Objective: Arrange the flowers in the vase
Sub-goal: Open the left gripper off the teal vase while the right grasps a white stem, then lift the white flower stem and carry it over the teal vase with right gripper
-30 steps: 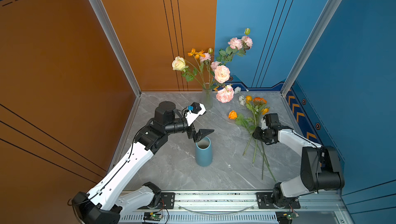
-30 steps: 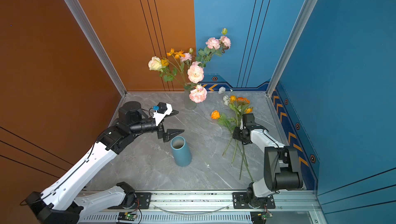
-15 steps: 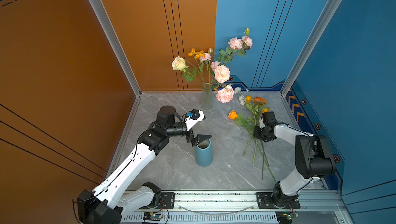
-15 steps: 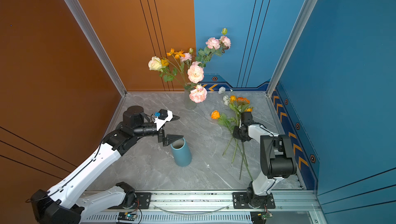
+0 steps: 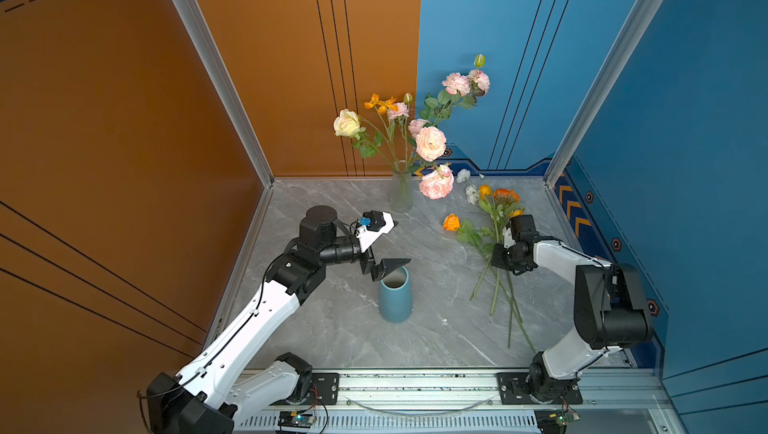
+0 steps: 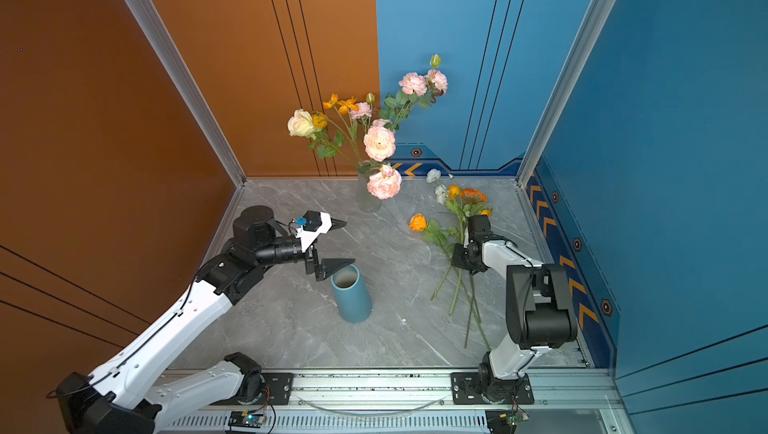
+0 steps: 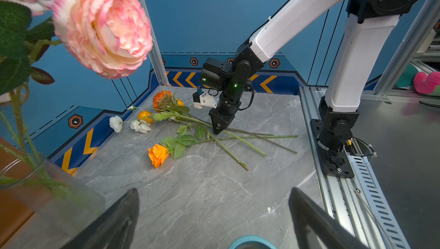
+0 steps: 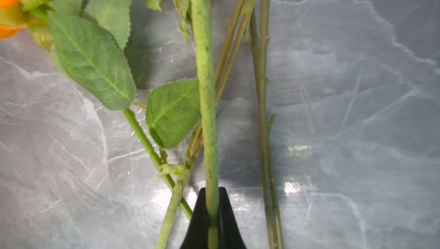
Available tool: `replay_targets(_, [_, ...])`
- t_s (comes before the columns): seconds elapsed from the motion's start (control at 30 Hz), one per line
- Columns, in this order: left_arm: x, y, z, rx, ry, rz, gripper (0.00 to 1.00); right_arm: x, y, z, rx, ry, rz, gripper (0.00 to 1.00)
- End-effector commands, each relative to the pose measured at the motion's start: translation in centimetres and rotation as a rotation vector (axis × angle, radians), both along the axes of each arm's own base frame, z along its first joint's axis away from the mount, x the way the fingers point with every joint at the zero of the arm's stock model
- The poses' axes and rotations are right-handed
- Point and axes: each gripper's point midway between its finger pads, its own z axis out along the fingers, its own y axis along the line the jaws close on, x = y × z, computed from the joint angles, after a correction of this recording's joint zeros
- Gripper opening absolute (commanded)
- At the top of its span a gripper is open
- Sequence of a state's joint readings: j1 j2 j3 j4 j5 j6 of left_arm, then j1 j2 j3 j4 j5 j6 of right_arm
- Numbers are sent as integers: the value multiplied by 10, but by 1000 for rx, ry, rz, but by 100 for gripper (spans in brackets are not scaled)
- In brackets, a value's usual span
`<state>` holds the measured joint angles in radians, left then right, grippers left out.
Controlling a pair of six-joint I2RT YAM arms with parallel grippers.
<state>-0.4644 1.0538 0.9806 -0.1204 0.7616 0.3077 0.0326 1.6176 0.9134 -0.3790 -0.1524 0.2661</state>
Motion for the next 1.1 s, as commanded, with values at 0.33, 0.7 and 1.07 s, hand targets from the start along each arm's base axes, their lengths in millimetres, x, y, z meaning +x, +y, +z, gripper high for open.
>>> replay_targets(0.33, [-1,2,-3,6,-15,10,98,-11,16,122,115,-194,72,0])
replay_targets(0.7, [-14,12,13,10,-79,31,98,-33,9,193,158,-415,-10,0])
replay_targets(1.07, [-84,39,-4,-14,96,-3,98,-85,27,302,276,-937,13,0])
